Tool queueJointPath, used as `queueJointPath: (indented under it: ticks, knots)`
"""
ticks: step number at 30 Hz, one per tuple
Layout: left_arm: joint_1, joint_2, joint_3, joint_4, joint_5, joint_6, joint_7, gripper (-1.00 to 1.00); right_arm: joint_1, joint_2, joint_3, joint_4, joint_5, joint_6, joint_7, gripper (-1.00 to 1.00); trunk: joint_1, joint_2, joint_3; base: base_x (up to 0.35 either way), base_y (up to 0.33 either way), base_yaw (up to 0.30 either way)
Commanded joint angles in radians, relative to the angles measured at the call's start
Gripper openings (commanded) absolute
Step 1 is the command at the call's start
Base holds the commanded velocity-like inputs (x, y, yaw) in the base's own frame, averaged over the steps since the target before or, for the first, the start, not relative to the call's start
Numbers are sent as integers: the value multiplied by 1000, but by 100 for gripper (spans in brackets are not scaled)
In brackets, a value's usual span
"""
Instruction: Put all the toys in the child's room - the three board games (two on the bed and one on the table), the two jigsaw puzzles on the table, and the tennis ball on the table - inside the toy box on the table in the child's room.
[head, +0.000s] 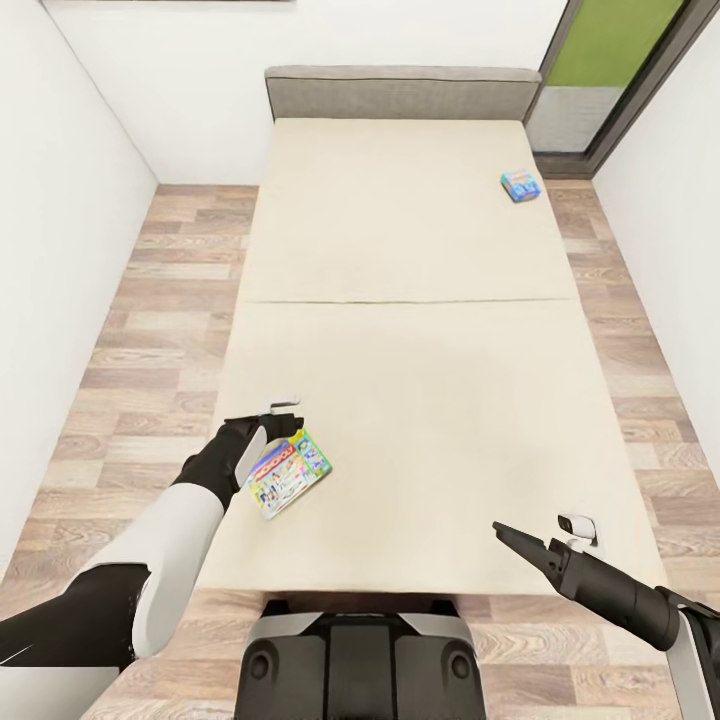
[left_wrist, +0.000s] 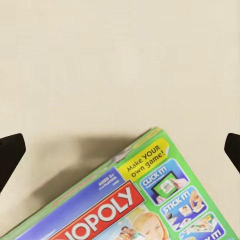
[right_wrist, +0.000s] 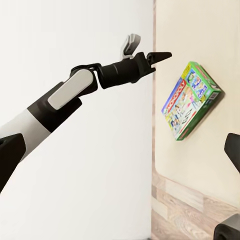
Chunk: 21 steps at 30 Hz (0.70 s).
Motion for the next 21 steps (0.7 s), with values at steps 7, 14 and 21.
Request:
queueJointPath:
  ticks: [7, 14, 21]
  knots:
    - [0, -6, 5, -16, 5, 6, 5, 100, 0, 0, 0, 0, -2, 8, 1, 100, 0, -2, -13, 0, 0, 0]
    - [0, -8, 5, -28, 5, 8, 6, 100, 0, 0, 0, 0, -2, 7, 1, 100, 0, -2, -24, 0, 0, 0]
    - [0, -9, -6, -30, 5, 9, 6, 100, 0, 0, 0, 0, -2, 7, 1, 100, 0, -2, -35, 0, 0, 0]
